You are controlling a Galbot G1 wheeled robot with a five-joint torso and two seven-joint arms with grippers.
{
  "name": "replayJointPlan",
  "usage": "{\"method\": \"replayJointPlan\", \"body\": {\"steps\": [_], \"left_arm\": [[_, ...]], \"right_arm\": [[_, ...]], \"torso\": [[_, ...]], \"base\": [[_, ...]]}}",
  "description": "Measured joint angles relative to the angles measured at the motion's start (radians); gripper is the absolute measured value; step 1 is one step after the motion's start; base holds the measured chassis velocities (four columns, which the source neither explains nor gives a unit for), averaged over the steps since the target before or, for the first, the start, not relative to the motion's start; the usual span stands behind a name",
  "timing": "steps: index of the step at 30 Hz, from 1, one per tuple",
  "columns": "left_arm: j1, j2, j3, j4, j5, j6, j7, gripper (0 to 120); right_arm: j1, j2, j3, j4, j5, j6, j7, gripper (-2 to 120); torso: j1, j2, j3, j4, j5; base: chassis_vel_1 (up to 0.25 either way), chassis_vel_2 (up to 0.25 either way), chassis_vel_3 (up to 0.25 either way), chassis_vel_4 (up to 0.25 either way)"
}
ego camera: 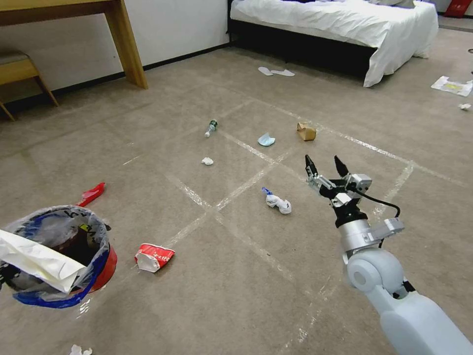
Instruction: Pick up the trash bin and place the garbage on the floor into it.
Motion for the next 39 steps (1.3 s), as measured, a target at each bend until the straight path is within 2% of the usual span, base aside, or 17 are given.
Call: {"method": "replayJointPlan", "body": {"steps": [10,20,22,28,39], "left_arm": [[0.007,-0.026,-0.029,-0.006,0.005,0.000,0.013,0],[-0.002,-0.016,-0.040,-0.055,0.007,0.000,0.001,0],[-0.005,-0.011,-0.035,-0.064,0.006,0.000,-0.004,0],[-0.005,-0.019,-0.017,-0.097,0.005,0.000,-0.006,0],[-0.016,-0.033,0.007,-0.108,0.014,0.000,-0.007,0]], "right_arm": [[0.012,-0.017,-0.003,-0.003,0.038,0.013,-0.009,100],[-0.002,0.001,0.100,0.035,-0.118,-0.002,-0.015,100],[-0.008,0.016,0.115,0.044,-0.170,-0.003,-0.012,100],[-0.009,0.051,0.122,0.069,-0.227,-0.018,0.009,100],[-0.027,0.094,0.143,0.074,-0.295,-0.025,0.009,100]], "torso": [[0.000,0.000,0.000,0.0002,-0.0001],[0.000,0.000,0.000,-0.0001,-0.0001],[0.000,0.000,0.000,0.0000,0.0001],[0.000,0.000,0.000,0.0000,0.0000],[0.000,0.000,0.000,0.0000,-0.0001]], "base": [[0.000,0.000,0.000,0.000],[0.000,0.000,0.000,0.000],[0.000,0.000,0.000,0.000],[0.000,0.000,0.000,0.000],[0.000,0.000,0.000,0.000]]}}
